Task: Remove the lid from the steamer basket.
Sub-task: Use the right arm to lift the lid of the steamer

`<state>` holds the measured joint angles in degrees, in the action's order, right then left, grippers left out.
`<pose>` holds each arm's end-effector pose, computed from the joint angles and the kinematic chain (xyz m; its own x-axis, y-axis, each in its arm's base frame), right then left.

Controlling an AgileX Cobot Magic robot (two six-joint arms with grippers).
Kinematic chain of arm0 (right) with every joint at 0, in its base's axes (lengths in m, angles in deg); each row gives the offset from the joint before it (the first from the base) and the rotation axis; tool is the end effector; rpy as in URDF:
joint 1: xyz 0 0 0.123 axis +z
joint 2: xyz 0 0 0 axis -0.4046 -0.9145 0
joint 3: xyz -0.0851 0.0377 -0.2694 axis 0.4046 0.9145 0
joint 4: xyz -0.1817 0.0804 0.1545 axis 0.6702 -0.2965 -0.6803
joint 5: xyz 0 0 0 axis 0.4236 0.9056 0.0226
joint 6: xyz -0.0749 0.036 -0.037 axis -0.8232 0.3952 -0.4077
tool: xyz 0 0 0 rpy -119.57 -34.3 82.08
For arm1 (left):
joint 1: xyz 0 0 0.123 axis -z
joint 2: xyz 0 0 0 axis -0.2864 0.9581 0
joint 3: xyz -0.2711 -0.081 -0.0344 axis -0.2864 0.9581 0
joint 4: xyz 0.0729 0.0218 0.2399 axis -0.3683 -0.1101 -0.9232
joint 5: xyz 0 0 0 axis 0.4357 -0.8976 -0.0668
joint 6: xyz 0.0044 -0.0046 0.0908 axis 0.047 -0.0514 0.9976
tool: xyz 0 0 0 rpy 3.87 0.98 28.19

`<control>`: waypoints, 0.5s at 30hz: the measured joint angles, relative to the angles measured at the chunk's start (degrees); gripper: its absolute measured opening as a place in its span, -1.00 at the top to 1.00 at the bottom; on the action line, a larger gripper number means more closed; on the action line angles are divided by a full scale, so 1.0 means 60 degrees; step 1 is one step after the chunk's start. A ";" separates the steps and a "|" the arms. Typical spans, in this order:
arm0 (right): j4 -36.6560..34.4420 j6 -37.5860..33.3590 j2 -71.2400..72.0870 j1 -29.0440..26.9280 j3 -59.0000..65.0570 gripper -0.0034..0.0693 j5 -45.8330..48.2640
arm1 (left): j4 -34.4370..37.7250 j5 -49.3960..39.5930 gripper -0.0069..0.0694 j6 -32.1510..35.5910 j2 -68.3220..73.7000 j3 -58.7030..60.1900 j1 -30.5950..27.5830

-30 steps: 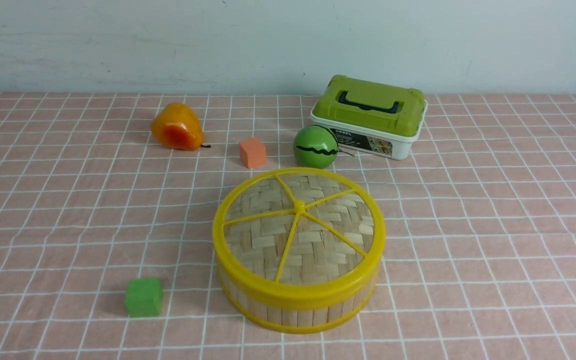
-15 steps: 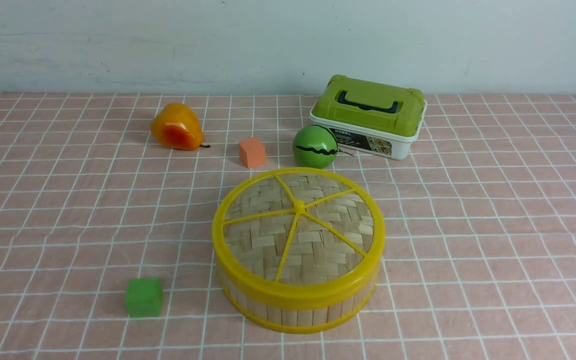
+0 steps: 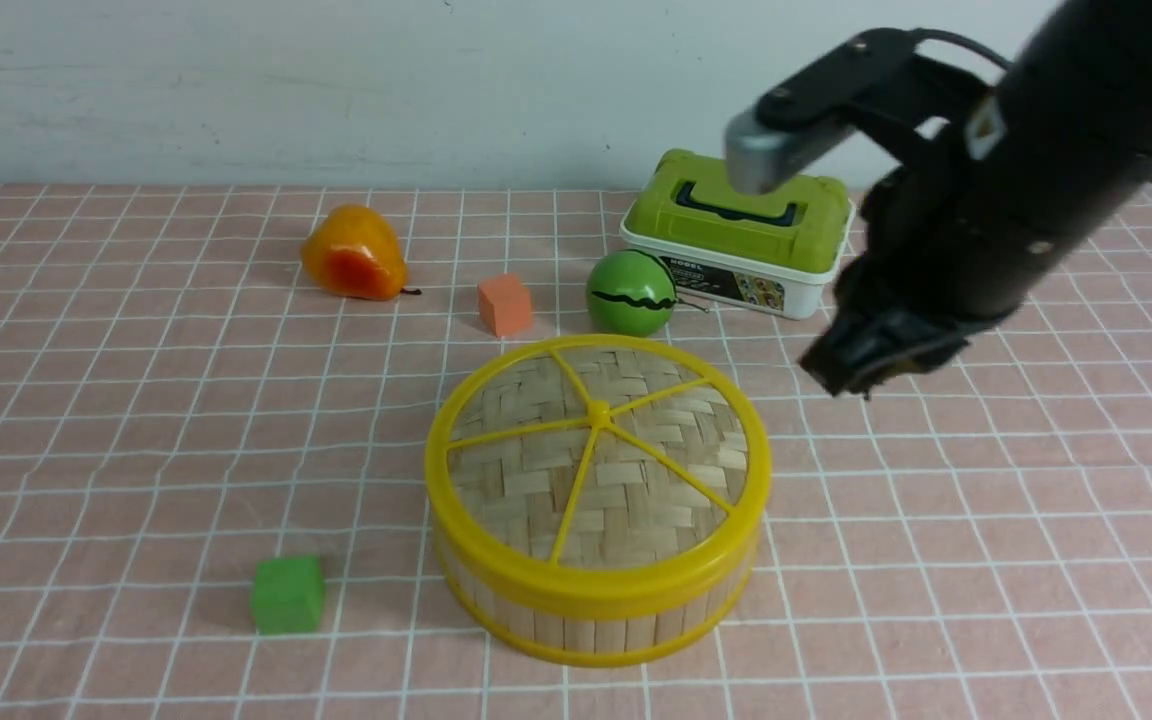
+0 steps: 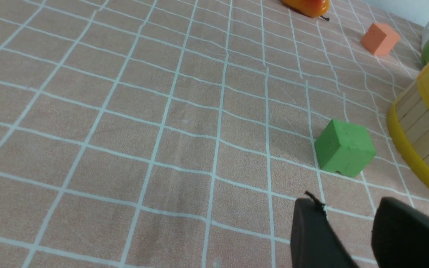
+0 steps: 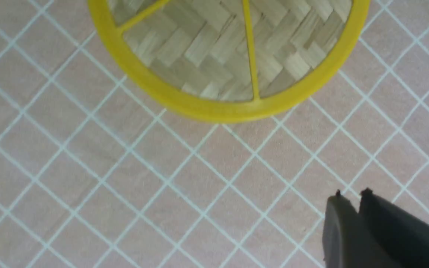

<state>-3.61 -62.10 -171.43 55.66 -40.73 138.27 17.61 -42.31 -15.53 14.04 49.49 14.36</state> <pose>0.2850 0.1800 0.3708 -0.6851 -0.5923 -0.4240 -0.6418 0.7661 -0.0332 0.0528 -0.0022 0.1702 -0.2776 -0.3595 -0.8909 -0.0971 0.9331 -0.3463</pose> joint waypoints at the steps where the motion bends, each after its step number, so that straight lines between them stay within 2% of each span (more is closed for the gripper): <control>1: 0.0020 0.0150 -0.0408 0.0081 -0.0301 0.62 -0.0009 | 0.0000 0.0000 0.19 0.0000 0.0000 0.0000 0.0000; 4: -0.0023 0.0368 -0.1334 0.0263 -0.1111 0.33 -0.0126 | 0.0000 0.0000 0.19 0.0000 0.0000 0.0000 0.0000; 5: -0.0120 0.0471 -0.1780 0.0330 -0.1552 0.13 -0.0290 | 0.0000 0.0000 0.19 0.0000 0.0000 0.0000 0.0000; 6: -0.0131 0.0481 -0.1905 0.0332 -0.1606 0.10 -0.0333 | 0.0006 0.0000 0.19 0.0000 0.0000 0.0000 0.0000; 7: -0.0178 0.0546 -0.2146 0.0354 -0.1873 -0.02 -0.0417 | 0.0015 0.0000 0.19 0.0000 0.0000 0.0000 0.0000; 8: -0.0217 0.0649 -0.2733 0.0438 -0.2383 -0.25 -0.0596 | 0.0021 0.0000 0.19 0.0000 0.0000 0.0000 0.0000; 9: -0.0217 0.0649 -0.2788 0.0439 -0.2383 -0.25 -0.0607 | 0.0021 0.0000 0.19 0.0000 0.0000 0.0000 0.0000; 12: -0.0240 0.0807 -0.3619 0.0499 -0.3123 -0.46 -0.0708 | 0.0029 0.0000 0.19 0.0000 0.0000 0.0000 0.0000; 15: -0.0240 0.0914 -0.4171 0.0507 -0.3515 -0.50 -0.0727 | 0.0029 0.0000 0.19 0.0000 0.0000 0.0000 0.0000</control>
<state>-5.05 -56.62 -196.46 58.70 -61.82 133.91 17.79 -42.31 -15.53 14.04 49.49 14.36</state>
